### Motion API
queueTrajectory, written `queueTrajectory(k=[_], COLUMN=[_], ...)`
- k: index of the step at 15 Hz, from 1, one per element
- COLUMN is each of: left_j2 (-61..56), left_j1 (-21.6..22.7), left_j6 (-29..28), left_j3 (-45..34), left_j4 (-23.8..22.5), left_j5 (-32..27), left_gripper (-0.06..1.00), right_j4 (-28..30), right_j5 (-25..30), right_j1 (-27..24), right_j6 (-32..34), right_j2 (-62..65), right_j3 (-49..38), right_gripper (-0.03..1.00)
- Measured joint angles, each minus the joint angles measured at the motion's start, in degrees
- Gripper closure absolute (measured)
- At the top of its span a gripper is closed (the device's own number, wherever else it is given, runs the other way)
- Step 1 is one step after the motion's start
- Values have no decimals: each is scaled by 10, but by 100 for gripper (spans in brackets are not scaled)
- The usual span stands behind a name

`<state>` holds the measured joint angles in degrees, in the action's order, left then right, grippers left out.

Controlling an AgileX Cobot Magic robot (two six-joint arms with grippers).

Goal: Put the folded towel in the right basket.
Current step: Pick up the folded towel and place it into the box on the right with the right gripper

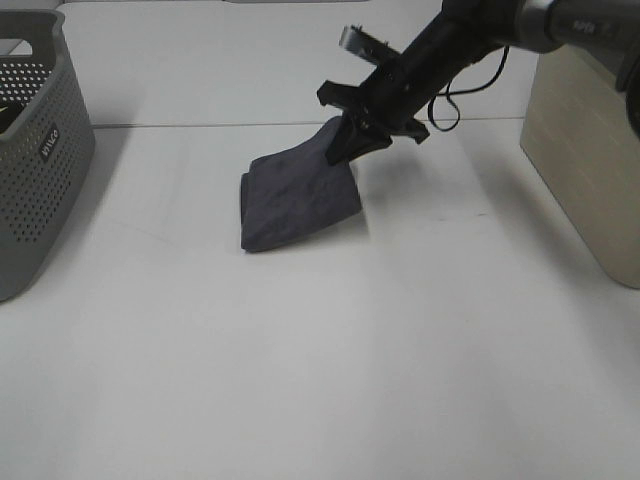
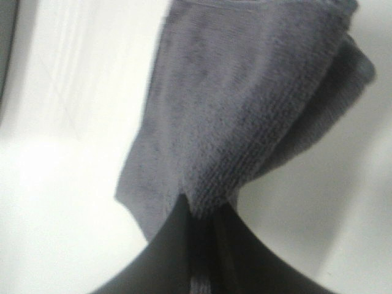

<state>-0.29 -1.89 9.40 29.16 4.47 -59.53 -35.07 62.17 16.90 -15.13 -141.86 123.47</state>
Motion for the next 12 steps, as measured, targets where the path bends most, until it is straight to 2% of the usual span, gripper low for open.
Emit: queueTrajectory(k=[4,7,9,12], left_j2=[0,0,0,0], left_j1=[0,0,0,0], left_j6=[0,0,0,0], left_j3=[0,0,0,0], left_j4=[0,0,0,0], left_j5=[0,0,0,0], left_gripper=[-4,-4,-4,-4], right_j4=[38,95,134,148], right_j5=[5,10,13,18], right_j1=[-1,-12,-32,-83], right_j6=[3,23,45,54], right_j2=[102,174,217,263], right_j3=[0,0,0,0], right_gripper=[94,94,94,94])
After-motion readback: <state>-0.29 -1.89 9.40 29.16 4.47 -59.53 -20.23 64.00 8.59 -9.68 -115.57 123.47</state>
